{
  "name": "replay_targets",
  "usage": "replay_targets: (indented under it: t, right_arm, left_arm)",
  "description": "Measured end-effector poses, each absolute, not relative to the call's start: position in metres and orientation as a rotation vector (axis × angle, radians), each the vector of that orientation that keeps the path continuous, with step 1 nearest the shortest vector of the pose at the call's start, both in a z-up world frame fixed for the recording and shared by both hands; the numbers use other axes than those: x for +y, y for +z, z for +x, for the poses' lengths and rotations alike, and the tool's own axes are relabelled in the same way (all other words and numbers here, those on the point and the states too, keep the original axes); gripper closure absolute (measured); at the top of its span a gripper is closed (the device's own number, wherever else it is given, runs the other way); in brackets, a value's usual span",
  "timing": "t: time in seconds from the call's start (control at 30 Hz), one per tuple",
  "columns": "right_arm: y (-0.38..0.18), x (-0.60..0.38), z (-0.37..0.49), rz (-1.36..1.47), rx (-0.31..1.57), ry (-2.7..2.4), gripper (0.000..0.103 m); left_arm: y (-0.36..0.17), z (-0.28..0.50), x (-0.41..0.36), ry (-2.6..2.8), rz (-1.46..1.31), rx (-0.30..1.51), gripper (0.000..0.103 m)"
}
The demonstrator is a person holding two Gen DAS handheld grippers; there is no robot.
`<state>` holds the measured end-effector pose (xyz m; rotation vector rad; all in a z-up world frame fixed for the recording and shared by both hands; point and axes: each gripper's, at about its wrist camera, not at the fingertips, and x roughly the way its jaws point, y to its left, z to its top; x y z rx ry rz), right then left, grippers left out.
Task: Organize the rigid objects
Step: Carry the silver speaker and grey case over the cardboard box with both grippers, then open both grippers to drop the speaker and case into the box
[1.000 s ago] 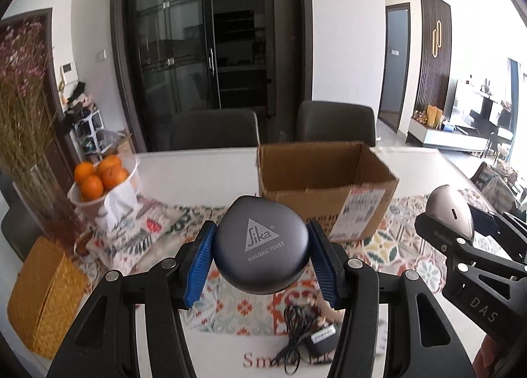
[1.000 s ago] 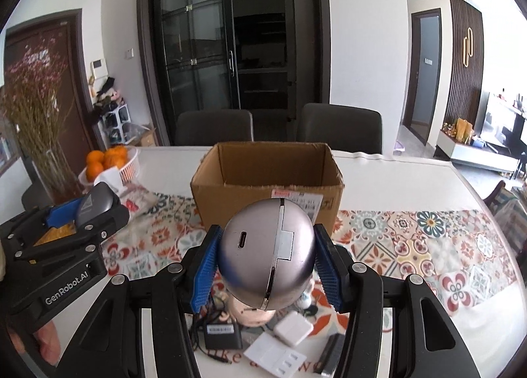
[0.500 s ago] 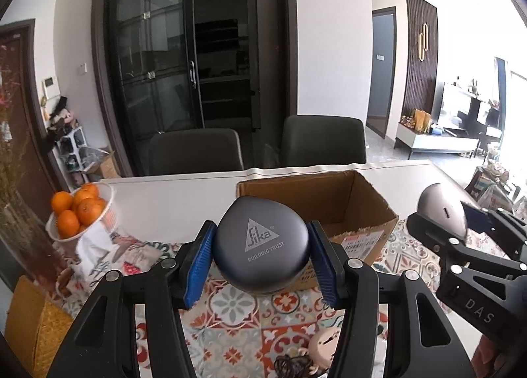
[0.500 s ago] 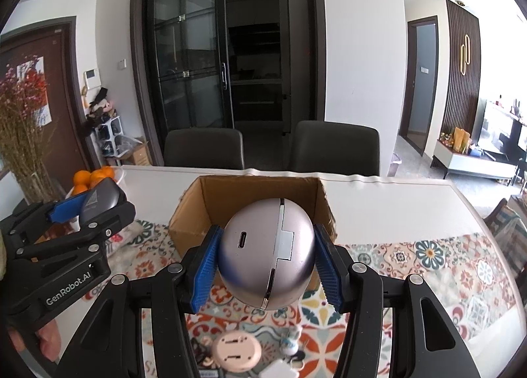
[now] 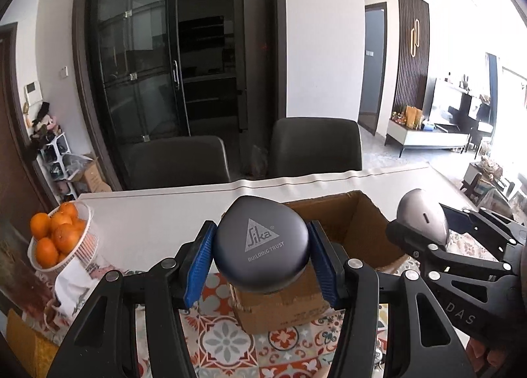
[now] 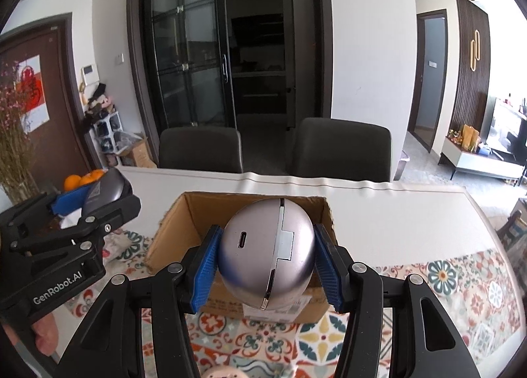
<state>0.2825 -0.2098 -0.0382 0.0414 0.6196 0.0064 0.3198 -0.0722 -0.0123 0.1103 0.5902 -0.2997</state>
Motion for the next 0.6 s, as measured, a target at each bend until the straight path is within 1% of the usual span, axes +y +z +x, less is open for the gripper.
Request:
replay_targets:
  t: [0.27, 0.6]
  right_arm:
    - [-0.059, -0.220, 0.329, 0.023, 0.709, -0.002, 0.049]
    - [-0.090, -0.231, 0.363, 0.040, 0.817, -0.001, 0.048]
  left_arm:
    - [-0.037, 0.362, -0.087, -0.296, 0.153, 0.685, 0.048]
    - [-0.072, 0.399, -0.102, -0.311, 0.172, 0.828, 0.048]
